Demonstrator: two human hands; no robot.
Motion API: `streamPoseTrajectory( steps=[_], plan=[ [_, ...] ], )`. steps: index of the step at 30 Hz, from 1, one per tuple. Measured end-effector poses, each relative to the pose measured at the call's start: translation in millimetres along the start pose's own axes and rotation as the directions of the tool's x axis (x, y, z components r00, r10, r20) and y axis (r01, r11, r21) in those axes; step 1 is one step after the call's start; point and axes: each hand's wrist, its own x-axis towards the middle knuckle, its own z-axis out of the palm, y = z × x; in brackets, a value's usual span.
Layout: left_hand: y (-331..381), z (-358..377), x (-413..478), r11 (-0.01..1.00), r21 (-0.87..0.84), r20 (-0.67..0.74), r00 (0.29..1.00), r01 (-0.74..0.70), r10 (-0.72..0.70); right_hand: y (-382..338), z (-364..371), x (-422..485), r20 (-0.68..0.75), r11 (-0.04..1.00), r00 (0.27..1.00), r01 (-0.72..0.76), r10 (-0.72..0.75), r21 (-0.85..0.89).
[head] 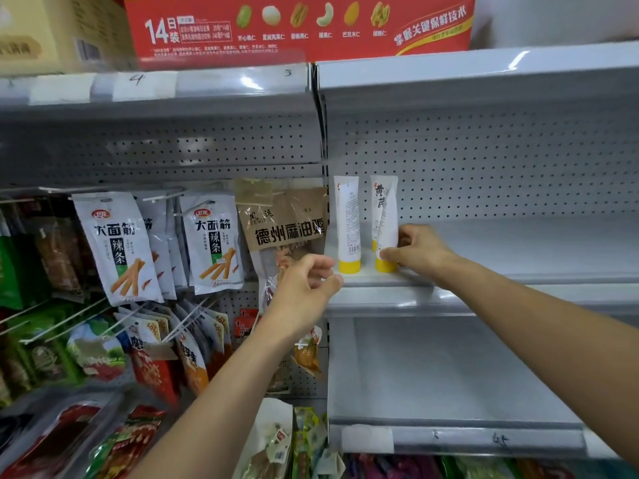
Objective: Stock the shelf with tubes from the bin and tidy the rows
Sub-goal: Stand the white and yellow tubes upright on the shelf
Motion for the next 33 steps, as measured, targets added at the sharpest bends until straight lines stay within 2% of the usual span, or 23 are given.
streamPoseTrajectory(
  steps=[7, 10, 12, 14, 17, 21, 24, 28, 30, 33],
  plan=[
    [-5.5, 1.5, 1.0, 1.000, 0.012, 0.028, 1.000, 0.012, -0.013, -0.8, 2.9, -0.4, 0.004, 0.999, 1.000, -0.020, 0.020, -0.047],
    [-4.6, 1.4, -0.7, 0.999, 0.047, 0.037, 0.999, -0.007, 0.005, -3.9, 3.4, -11.5, -0.043, 0.980, 0.999, 0.007, -0.016, -0.197],
    [-6.5, -0.4, -4.0, 0.993, 0.107, 0.040, 0.998, -0.042, 0.038, -5.7, 3.4, -26.8, -0.158, 0.940, 0.981, 0.053, -0.112, -0.337],
    [-12.0, -3.6, -9.4, 0.979, 0.185, 0.044, 0.996, -0.083, 0.076, -6.0, 4.6, -47.9, -0.235, 0.879, 0.934, 0.140, -0.271, -0.456],
    [-23.4, -8.7, -20.9, 0.947, 0.296, 0.048, 0.992, -0.128, 0.119, -3.7, 15.3, -82.6, -0.166, 0.763, 0.868, 0.301, -0.467, -0.572],
    [-48.6, -10.2, -42.3, 0.917, 0.373, 0.079, 0.990, -0.140, 0.119, 8.8, 47.2, -121.7, -0.039, 0.681, 0.845, 0.402, -0.534, -0.612],
    [-80.0, -11.5, -65.3, 0.923, 0.375, 0.139, 0.990, -0.087, 0.037, 32.5, 76.8, -145.8, 0.101, 0.673, 0.881, 0.423, -0.462, -0.607],
    [-155.4, -4.2, -116.6, 0.919, 0.374, 0.215, 0.953, 0.123, -0.215, 88.2, 124.1, -181.0, 0.308, 0.741, 0.927, 0.360, -0.215, -0.567],
    [-200.1, 3.9, -147.8, 0.903, 0.367, 0.284, 0.897, 0.225, -0.339, 125.1, 149.8, -195.2, 0.427, 0.747, 0.902, 0.329, -0.068, -0.578],
    [-264.8, 22.9, -193.3, 0.833, 0.399, 0.368, 0.766, 0.382, -0.527, 189.7, 188.4, -213.1, 0.562, 0.769, 0.811, 0.253, 0.163, -0.588]
  ],
)
